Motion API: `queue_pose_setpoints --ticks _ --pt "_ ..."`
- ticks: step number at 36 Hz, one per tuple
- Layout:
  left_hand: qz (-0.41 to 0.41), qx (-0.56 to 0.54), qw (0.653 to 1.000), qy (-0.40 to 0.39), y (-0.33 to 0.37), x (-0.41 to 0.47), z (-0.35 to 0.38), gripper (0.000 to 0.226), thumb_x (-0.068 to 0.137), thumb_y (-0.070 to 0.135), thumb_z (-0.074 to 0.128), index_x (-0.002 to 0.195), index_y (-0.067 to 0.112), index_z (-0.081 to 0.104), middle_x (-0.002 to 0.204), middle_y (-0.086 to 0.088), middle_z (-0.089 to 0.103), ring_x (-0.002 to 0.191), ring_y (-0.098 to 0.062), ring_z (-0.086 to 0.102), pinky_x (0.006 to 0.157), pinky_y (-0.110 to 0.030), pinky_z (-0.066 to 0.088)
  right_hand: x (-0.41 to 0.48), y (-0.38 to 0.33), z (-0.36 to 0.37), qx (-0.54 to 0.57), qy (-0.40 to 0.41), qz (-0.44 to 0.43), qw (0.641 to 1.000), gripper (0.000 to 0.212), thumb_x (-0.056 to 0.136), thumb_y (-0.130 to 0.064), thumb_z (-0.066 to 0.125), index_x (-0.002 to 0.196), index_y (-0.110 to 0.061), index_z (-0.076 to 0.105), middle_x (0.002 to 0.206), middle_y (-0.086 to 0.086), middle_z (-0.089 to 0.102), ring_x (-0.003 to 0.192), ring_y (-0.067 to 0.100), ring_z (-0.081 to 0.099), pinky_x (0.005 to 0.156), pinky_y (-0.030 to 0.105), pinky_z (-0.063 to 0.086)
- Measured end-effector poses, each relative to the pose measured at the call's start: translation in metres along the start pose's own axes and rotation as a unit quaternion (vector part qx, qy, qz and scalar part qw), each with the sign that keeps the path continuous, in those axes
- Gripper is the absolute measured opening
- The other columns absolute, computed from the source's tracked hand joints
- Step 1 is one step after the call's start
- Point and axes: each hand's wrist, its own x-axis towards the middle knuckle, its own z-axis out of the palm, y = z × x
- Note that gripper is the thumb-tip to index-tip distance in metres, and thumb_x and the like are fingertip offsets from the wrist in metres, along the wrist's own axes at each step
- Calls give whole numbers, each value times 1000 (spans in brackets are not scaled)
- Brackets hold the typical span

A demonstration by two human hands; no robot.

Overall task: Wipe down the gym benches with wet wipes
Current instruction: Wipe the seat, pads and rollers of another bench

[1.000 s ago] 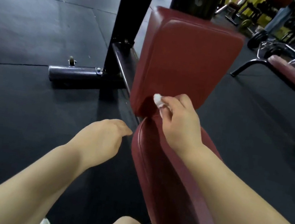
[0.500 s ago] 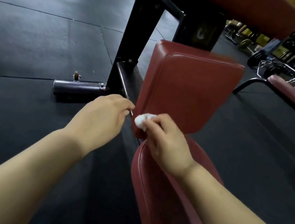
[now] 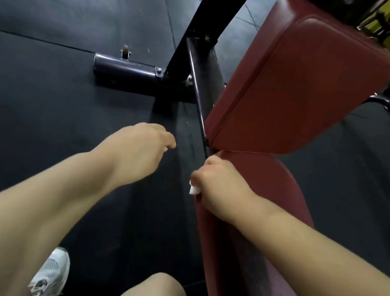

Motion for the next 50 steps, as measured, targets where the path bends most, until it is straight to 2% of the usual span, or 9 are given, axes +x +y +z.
queue_pose_setpoints --ticks 4,8,11,14,23,27,35,40,50 --pt "-2 -7 1000 -11 -8 -5 3 33 97 16 37 123 26 57 123 9 55 107 -19 54 89 -34 45 -23 -26 21 -80 -139 -99 982 2 77 -22 66 76 -23 67 71 -6 62 78 20 51 78 34 40" --pt "5 -7 1000 -14 -11 -6 8 34 96 14 38 121 26 58 122 9 55 105 -19 55 89 -35 47 -12 -22 25 -113 -56 -76 989 20 43 -27 81 47 -23 62 48 -10 53 56 18 52 59 24 38" --pt "7 -7 1000 -14 -11 -4 10 34 96 14 39 122 26 58 124 8 54 107 -19 54 88 -32 45 9 -19 16 -156 -27 -26 987 11 63 -29 77 63 -24 68 63 -7 61 71 21 55 61 29 27" --pt "17 -9 1000 -16 -12 -4 16 33 96 13 40 121 25 58 123 8 55 107 -18 54 86 -31 45 10 -17 12 -105 -10 -24 994 26 41 -13 85 46 -19 60 48 -2 52 53 24 50 52 25 22" --pt "77 8 993 -90 -14 -7 42 33 96 13 41 121 24 59 121 8 57 106 -15 56 88 -31 48 -75 -44 33 -89 -71 -174 978 21 42 -27 80 43 -21 60 48 -9 50 51 16 48 54 24 24" --pt "87 39 984 -148 -15 -12 52 35 94 9 41 121 26 57 116 8 56 99 -15 57 83 -33 49 -58 -35 34 -104 -18 -123 987 15 60 -17 53 48 -20 62 53 -7 52 54 18 49 58 29 24" --pt "87 113 955 -261 -16 -45 52 37 86 2 44 113 24 58 106 5 55 90 -21 61 73 -37 52 -82 -65 41 -77 -87 52 992 31 37 -42 82 41 -22 58 52 -6 54 53 5 51 54 20 24" --pt "108 142 931 -319 -1 -68 40 35 83 1 41 110 18 55 104 2 51 90 -23 59 72 -35 51 -161 -94 48 -59 -174 -116 976 10 50 -20 76 50 -18 66 59 4 62 61 25 58 61 29 44" --pt "102 165 902 -385 23 -103 14 36 82 0 39 109 18 55 99 3 49 86 -22 54 72 -34 48 -114 -77 25 -43 -148 -32 988 27 26 -12 81 39 -16 58 53 2 53 54 21 50 53 26 33"
